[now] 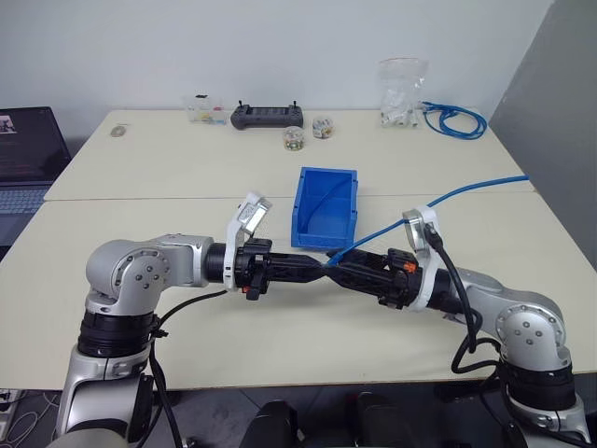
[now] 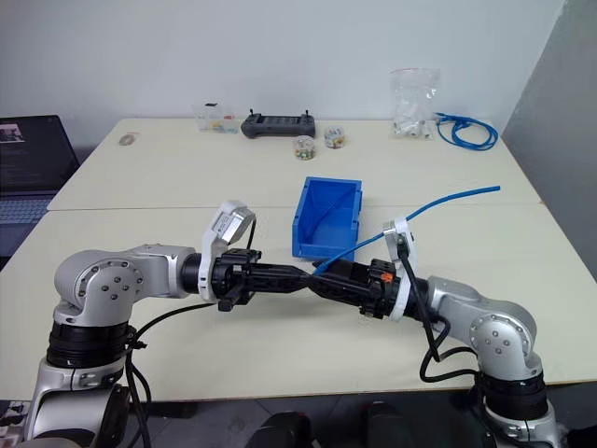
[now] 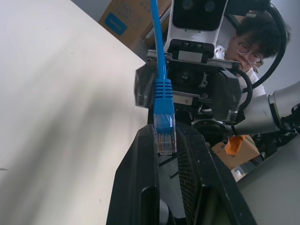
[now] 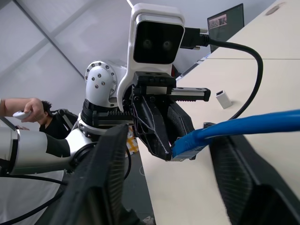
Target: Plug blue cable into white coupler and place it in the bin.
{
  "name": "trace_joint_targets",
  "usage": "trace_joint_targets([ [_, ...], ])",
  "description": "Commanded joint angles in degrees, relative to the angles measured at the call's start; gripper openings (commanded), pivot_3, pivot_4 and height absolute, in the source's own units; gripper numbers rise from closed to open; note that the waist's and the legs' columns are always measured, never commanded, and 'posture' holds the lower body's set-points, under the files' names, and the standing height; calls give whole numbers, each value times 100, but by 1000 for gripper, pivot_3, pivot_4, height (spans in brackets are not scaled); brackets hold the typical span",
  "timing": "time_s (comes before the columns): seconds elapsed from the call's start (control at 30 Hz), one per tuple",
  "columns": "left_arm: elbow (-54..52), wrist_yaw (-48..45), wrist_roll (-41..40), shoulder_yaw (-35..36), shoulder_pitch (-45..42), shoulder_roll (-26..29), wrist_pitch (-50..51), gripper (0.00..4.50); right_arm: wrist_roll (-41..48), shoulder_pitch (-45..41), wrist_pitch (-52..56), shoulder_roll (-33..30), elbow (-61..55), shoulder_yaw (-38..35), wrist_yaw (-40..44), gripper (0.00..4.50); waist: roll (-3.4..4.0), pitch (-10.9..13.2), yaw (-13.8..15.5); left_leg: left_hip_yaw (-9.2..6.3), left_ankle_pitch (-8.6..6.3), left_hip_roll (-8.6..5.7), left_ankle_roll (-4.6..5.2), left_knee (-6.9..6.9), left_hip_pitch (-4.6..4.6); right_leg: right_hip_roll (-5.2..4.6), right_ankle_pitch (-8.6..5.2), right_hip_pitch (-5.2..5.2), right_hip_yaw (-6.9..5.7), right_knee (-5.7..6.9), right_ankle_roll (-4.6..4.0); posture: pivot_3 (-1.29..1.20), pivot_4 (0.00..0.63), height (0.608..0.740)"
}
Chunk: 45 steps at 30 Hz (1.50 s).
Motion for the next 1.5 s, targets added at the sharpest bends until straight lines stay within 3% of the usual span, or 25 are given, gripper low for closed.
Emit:
trace_joint_targets([
  [0.03, -177, -18, -104, -16, 7, 110, -141, 244, 258, -118, 7, 14, -106, 64, 23, 1388, 0, 0, 0, 0, 0, 0, 0, 0, 0, 0, 0, 0, 0, 0, 0, 0, 150, 740],
  [0.23, -235, -111, -48, -126, 99, 234, -292, 244, 377, -131, 60, -10, -105, 63, 41, 155, 0, 0, -1, 1, 0, 1, 0, -1, 0, 0, 0, 0, 1, -1, 0, 0, 150, 740],
  [0.53, -298, -157, 58, -276, 229, 305, -726, 244, 546, -122, 135, -122, -179, 119, 49, 131, 0, 0, 0, 2, 0, 1, 1, -2, -1, 0, 0, 0, 2, -3, 0, 0, 150, 740],
  [0.6, -269, -63, 23, -232, 221, 264, -746, 948, 488, -112, 105, -127, -191, 137, 41, 130, 0, 0, -1, 2, -1, 1, 1, -2, -1, 0, -1, 0, 2, -3, 1, 0, 150, 740],
  [0.83, -480, 33, 99, -137, 464, 486, -902, 2405, -181, -150, -289, -112, 96, 210, -36, 127, 1, 0, -7, 3, -1, 1, 1, -2, -1, 0, -1, -1, 2, -3, 1, 0, 150, 740],
  [1.07, -1494, 445, 994, 37, 1823, 1128, -1959, 3824, -782, -57, -688, -244, 674, 111, 232, 126, 4, 3, -5, 10, -1, 3, 1, -6, 0, -1, 0, -4, 9, -6, -1, 0, 150, 740],
  [1.17, -1567, 1182, 1227, 301, 2235, 765, -2240, 4494, -908, -55, -785, -251, 762, 100, 303, 126, 6, 4, 16, 16, -1, 2, 1, -5, 0, -5, 0, -4, 13, -10, -1, 0, 150, 740],
  [1.37, -1740, 4345, 3093, 498, 3167, -931, -3115, 4500, -1196, -59, -957, -305, 920, 91, 421, 125, 4, 0, 71, 14, -2, 0, 3, -4, 0, -8, 0, 3, 11, -16, 1, 0, 150, 740],
  [1.5, -1690, 5690, 3878, 640, 3502, -1774, -3368, 4500, -1358, -78, -1018, -340, 985, 160, 537, 125, 4, 0, 79, 13, -2, 2, 3, -4, -2, -6, 1, 0, 9, -11, 0, 0, 150, 740],
])
